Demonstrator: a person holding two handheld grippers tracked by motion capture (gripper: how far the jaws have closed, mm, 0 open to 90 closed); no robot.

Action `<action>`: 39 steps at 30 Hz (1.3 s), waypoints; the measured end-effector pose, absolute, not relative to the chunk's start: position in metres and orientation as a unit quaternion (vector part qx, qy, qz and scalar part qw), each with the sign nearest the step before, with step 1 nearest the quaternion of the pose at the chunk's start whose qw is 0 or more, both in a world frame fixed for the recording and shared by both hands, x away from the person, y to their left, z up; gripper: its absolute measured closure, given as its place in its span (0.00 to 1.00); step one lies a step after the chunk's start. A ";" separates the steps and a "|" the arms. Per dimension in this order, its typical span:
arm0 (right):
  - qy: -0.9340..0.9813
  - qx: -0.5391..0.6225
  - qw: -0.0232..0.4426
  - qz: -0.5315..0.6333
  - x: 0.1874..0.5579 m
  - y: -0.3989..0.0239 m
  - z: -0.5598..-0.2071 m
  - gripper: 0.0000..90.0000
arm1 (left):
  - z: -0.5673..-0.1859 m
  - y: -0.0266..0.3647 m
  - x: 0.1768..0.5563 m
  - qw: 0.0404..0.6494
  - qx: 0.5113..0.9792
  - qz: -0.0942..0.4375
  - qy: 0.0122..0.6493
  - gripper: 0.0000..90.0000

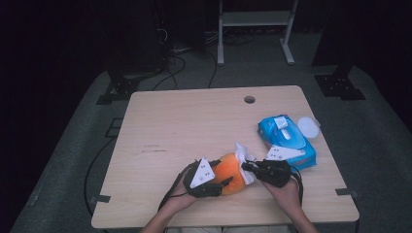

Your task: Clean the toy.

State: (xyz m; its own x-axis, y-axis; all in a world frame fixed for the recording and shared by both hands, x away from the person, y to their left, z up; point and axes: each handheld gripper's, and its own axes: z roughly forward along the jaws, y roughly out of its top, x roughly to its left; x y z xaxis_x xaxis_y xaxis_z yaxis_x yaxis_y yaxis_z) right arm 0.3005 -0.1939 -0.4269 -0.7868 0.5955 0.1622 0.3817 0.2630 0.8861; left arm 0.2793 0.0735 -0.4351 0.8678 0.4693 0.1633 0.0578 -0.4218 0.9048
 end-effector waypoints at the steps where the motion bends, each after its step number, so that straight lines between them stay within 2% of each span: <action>1: 0.787 0.317 0.106 0.518 0.301 -0.195 -0.427 0.95 | -0.436 0.074 0.278 0.514 0.819 0.198 0.163 0.40; 10: 0.784 0.314 0.121 0.522 0.297 -0.189 -0.422 0.95 | -0.439 0.079 0.278 0.516 0.818 0.193 0.167 0.40; 15: 0.767 0.369 0.096 0.516 0.310 -0.204 -0.440 0.95 | -0.439 0.078 0.278 0.517 0.817 0.192 0.166 0.40; 23: 0.772 0.322 0.120 0.535 0.297 -0.188 -0.419 0.95 | -0.438 0.072 0.272 0.515 0.821 0.194 0.150 0.39; 26: 0.776 0.320 0.104 0.533 0.299 -0.191 -0.428 0.95 | -0.431 0.077 0.276 0.527 0.818 0.170 0.152 0.31; 30: 0.785 0.303 0.115 0.528 0.296 -0.193 -0.429 0.95 | -0.430 0.088 0.287 0.537 0.807 0.141 0.201 0.13; 31: 0.784 0.304 0.111 0.529 0.297 -0.193 -0.430 0.95 | -0.433 0.088 0.289 0.535 0.808 0.130 0.208 0.13; 33: 0.784 0.306 0.110 0.529 0.297 -0.193 -0.428 0.95 | -0.439 0.085 0.289 0.536 0.811 0.111 0.206 0.23; 35: 0.784 0.306 0.118 0.528 0.295 -0.190 -0.424 0.95 | -0.440 0.080 0.285 0.533 0.813 0.129 0.197 0.31; 39: 0.785 0.271 0.127 0.543 0.284 -0.179 -0.411 0.95 | -0.438 0.070 0.276 0.529 0.819 0.147 0.168 0.35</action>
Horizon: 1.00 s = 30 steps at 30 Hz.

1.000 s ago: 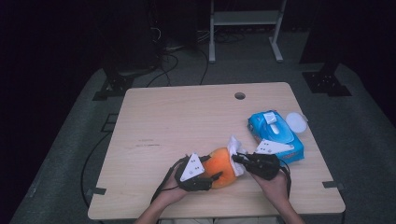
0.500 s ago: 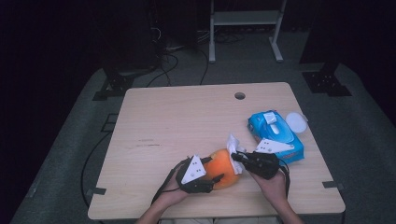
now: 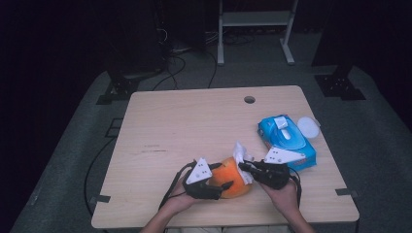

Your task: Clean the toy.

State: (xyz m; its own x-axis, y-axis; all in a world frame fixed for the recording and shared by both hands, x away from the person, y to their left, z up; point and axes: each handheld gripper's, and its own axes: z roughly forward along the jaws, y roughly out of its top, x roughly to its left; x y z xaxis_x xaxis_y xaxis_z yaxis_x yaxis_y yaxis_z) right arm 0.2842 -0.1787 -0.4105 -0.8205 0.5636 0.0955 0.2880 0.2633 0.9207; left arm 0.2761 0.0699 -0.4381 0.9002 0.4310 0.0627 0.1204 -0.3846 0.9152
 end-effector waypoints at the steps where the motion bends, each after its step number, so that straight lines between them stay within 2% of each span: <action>1: 0.788 0.265 0.133 0.539 0.282 -0.176 -0.408 0.95 | -0.438 0.069 0.275 0.527 0.821 0.148 0.164 0.34; 3: 0.794 0.267 0.135 0.529 0.283 -0.176 -0.409 0.95 | -0.436 0.072 0.277 0.533 0.817 0.143 0.166 0.27; 6: 0.792 0.285 0.127 0.526 0.288 -0.184 -0.416 0.95 | -0.440 0.077 0.283 0.531 0.816 0.128 0.188 0.10; 8: 0.788 0.294 0.127 0.526 0.291 -0.188 -0.416 0.95 | -0.444 0.077 0.283 0.528 0.820 0.117 0.185 0.14; 9: 0.787 0.296 0.127 0.526 0.292 -0.189 -0.415 0.95 | -0.445 0.075 0.282 0.527 0.821 0.120 0.182 0.22; 11: 0.788 0.290 0.142 0.525 0.287 -0.184 -0.411 0.95 | -0.442 0.072 0.280 0.522 0.823 0.134 0.182 0.30; 14: 0.788 0.264 0.147 0.536 0.278 -0.174 -0.405 0.95 | -0.439 0.069 0.278 0.524 0.820 0.144 0.180 0.36; 16: 0.791 0.244 0.143 0.542 0.273 -0.168 -0.401 0.95 | -0.439 0.067 0.278 0.522 0.821 0.149 0.176 0.37; 18: 0.801 0.238 0.162 0.525 0.272 -0.164 -0.400 0.95 | -0.440 0.068 0.278 0.526 0.819 0.147 0.175 0.36; 22: 0.796 0.277 0.158 0.515 0.283 -0.178 -0.405 0.95 | -0.441 0.068 0.280 0.537 0.811 0.137 0.186 0.27; 25: 0.791 0.279 0.162 0.520 0.281 -0.178 -0.403 0.95 | -0.440 0.065 0.278 0.536 0.811 0.148 0.183 0.33; 29: 0.800 0.231 0.140 0.535 0.269 -0.156 -0.398 0.95 | -0.440 0.058 0.272 0.531 0.815 0.167 0.162 0.37; 30: 0.807 0.223 0.149 0.527 0.268 -0.151 -0.398 0.95 | -0.440 0.058 0.271 0.527 0.816 0.173 0.159 0.38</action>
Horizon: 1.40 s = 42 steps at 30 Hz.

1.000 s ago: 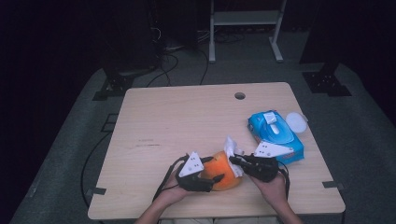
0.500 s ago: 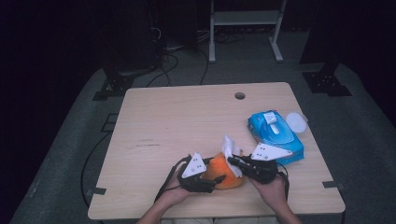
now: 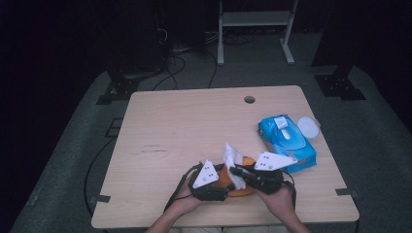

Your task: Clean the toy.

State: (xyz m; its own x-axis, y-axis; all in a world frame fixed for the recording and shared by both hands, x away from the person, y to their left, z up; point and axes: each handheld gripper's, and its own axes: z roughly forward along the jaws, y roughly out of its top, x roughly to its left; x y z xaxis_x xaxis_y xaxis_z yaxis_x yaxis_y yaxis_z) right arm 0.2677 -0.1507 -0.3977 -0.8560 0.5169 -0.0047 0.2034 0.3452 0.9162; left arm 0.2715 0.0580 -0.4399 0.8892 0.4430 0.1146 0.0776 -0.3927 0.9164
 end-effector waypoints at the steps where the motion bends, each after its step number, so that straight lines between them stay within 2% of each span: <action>1: 0.811 0.223 0.156 0.518 0.267 -0.148 -0.397 0.95 | -0.440 0.059 0.272 0.530 0.815 0.171 0.160 0.40; 9: 0.789 0.290 0.154 0.520 0.281 -0.182 -0.403 0.95 | -0.443 0.062 0.275 0.535 0.812 0.161 0.172 0.42; 13: 0.795 0.252 0.149 0.532 0.271 -0.169 -0.401 0.95 | -0.445 0.069 0.283 0.548 0.796 0.132 0.222 0.42; 15: 0.806 0.237 0.162 0.517 0.269 -0.162 -0.402 0.95 | -0.447 0.077 0.290 0.554 0.785 0.111 0.253 0.42; 18: 0.804 0.260 0.168 0.507 0.276 -0.168 -0.405 0.95 | -0.449 0.084 0.298 0.560 0.773 0.085 0.285 0.42; 20: 0.800 0.285 0.167 0.500 0.284 -0.178 -0.411 0.95 | -0.450 0.086 0.301 0.564 0.769 0.077 0.290 0.38; 23: 0.794 0.299 0.161 0.505 0.286 -0.181 -0.415 0.95 | -0.447 0.085 0.301 0.573 0.765 0.075 0.284 0.25; 24: 0.795 0.294 0.164 0.505 0.284 -0.178 -0.415 0.95 | -0.447 0.085 0.300 0.571 0.766 0.079 0.283 0.23; 25: 0.795 0.287 0.162 0.509 0.282 -0.174 -0.414 0.95 | -0.447 0.085 0.300 0.569 0.768 0.083 0.283 0.23; 27: 0.802 0.263 0.166 0.510 0.276 -0.164 -0.412 0.95 | -0.448 0.086 0.299 0.561 0.773 0.091 0.282 0.32; 30: 0.805 0.262 0.171 0.503 0.278 -0.162 -0.412 0.95 | -0.447 0.088 0.298 0.556 0.774 0.093 0.288 0.39; 36: 0.794 0.320 0.173 0.487 0.293 -0.188 -0.423 0.95 | -0.448 0.090 0.297 0.553 0.774 0.095 0.294 0.41; 42: 0.797 0.340 0.174 0.468 0.295 -0.196 -0.427 0.95 | -0.449 0.090 0.294 0.550 0.778 0.107 0.284 0.41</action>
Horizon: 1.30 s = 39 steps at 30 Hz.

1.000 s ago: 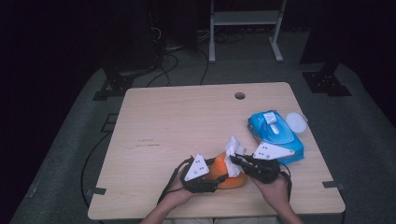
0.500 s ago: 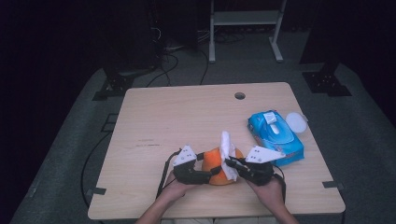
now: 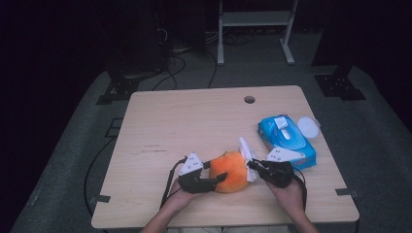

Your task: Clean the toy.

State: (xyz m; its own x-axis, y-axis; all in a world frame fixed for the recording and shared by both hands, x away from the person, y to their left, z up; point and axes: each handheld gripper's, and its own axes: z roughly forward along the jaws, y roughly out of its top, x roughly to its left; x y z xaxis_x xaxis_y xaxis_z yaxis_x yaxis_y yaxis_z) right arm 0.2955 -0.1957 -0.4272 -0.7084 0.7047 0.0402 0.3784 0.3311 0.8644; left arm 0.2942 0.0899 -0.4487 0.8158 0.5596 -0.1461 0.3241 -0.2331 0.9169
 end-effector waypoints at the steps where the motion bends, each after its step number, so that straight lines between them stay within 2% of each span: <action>1: 0.798 0.343 0.172 0.465 0.296 -0.196 -0.428 0.95 | -0.449 0.090 0.294 0.551 0.777 0.108 0.285 0.41; 8: 0.797 0.358 0.162 0.459 0.297 -0.201 -0.430 0.95 | -0.450 0.091 0.293 0.547 0.778 0.116 0.287 0.41; 11: 0.786 0.332 0.149 0.500 0.289 -0.196 -0.420 0.95 | -0.451 0.091 0.294 0.550 0.776 0.112 0.289 0.42; 13: 0.793 0.316 0.161 0.495 0.286 -0.190 -0.417 0.95 | -0.451 0.091 0.294 0.548 0.778 0.113 0.285 0.42; 20: 0.775 0.382 0.130 0.486 0.304 -0.208 -0.435 0.95 | -0.449 0.084 0.285 0.544 0.791 0.129 0.248 0.41; 23: 0.774 0.360 0.138 0.501 0.300 -0.202 -0.427 0.95 | -0.448 0.081 0.279 0.544 0.799 0.129 0.221 0.37; 26: 0.779 0.350 0.137 0.503 0.300 -0.201 -0.425 0.95 | -0.445 0.081 0.277 0.546 0.807 0.116 0.196 0.29; 32: 0.783 0.329 0.127 0.512 0.298 -0.202 -0.427 0.95 | -0.440 0.082 0.287 0.564 0.790 0.099 0.222 0.16; 33: 0.786 0.321 0.130 0.513 0.296 -0.199 -0.426 0.95 | -0.440 0.081 0.287 0.562 0.791 0.097 0.221 0.17; 37: 0.789 0.303 0.136 0.517 0.291 -0.192 -0.419 0.95 | -0.443 0.078 0.280 0.549 0.801 0.120 0.205 0.33; 39: 0.782 0.301 0.126 0.531 0.291 -0.192 -0.416 0.95 | -0.443 0.076 0.275 0.544 0.807 0.134 0.188 0.37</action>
